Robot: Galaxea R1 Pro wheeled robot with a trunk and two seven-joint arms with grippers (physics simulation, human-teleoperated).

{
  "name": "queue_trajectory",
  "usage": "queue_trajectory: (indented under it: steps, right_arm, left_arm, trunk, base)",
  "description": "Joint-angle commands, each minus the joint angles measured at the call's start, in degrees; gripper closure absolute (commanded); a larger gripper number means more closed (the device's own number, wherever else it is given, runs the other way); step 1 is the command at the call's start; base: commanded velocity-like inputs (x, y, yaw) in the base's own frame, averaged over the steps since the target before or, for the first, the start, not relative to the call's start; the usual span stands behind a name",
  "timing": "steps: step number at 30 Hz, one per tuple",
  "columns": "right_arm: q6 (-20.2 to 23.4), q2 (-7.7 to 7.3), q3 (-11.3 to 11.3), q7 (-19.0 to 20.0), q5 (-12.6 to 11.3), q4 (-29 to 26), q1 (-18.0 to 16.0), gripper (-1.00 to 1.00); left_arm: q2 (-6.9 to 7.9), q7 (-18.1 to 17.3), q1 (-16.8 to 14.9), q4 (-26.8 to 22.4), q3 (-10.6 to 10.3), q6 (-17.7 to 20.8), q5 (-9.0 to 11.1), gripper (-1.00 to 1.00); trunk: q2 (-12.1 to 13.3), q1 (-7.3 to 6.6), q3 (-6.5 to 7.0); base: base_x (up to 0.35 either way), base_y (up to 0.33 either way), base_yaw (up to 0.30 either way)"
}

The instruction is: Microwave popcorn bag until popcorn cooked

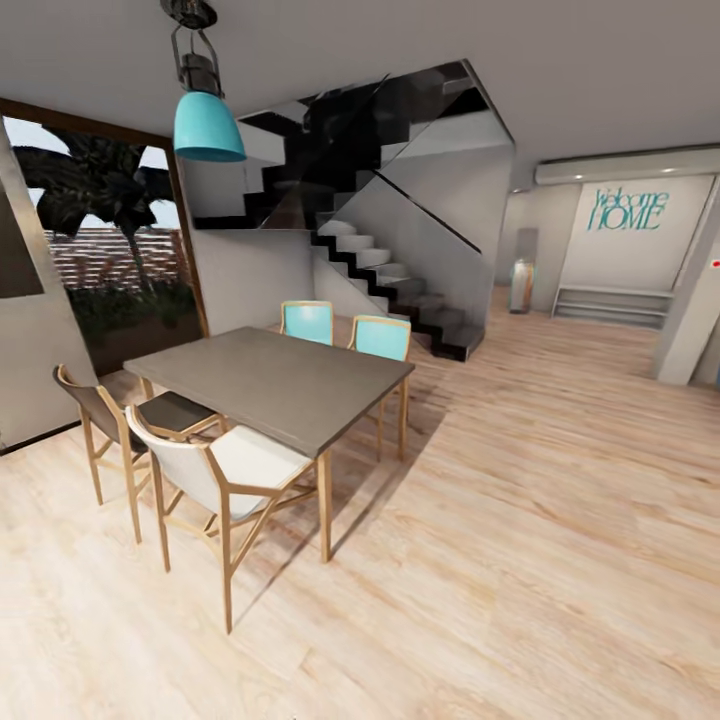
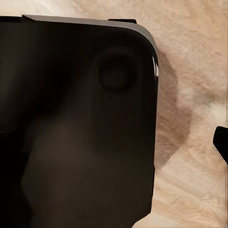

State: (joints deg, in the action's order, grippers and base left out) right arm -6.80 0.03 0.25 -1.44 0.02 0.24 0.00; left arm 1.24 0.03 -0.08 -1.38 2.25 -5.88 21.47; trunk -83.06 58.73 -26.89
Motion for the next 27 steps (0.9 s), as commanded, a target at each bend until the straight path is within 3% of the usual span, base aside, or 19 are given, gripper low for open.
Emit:
queue_trajectory:
  steps: [1, 27]
  right_arm:
    - [-0.2, 0.01, 0.0, -0.1, 0.0, 0.0, 0.0, -1.0]
    - [-0.4, 0.16, 0.2, -0.1, 0.2, 0.0, 0.0, -1.0]
  left_arm:
    - [-0.01, 0.0, 0.0, 0.0, 0.2, -0.1, 0.1, -1.0]
    - [-0.8, -0.5, 0.0, 0.0, 0.2, 0.0, -0.2, -1.0]
  trunk:
    - [0.0, 0.0, -0.04]
    - [0.0, 0.0, -0.04]
  base:
    - [0.0, 0.0, 0.286]
    - [0.0, 0.0, 0.286]
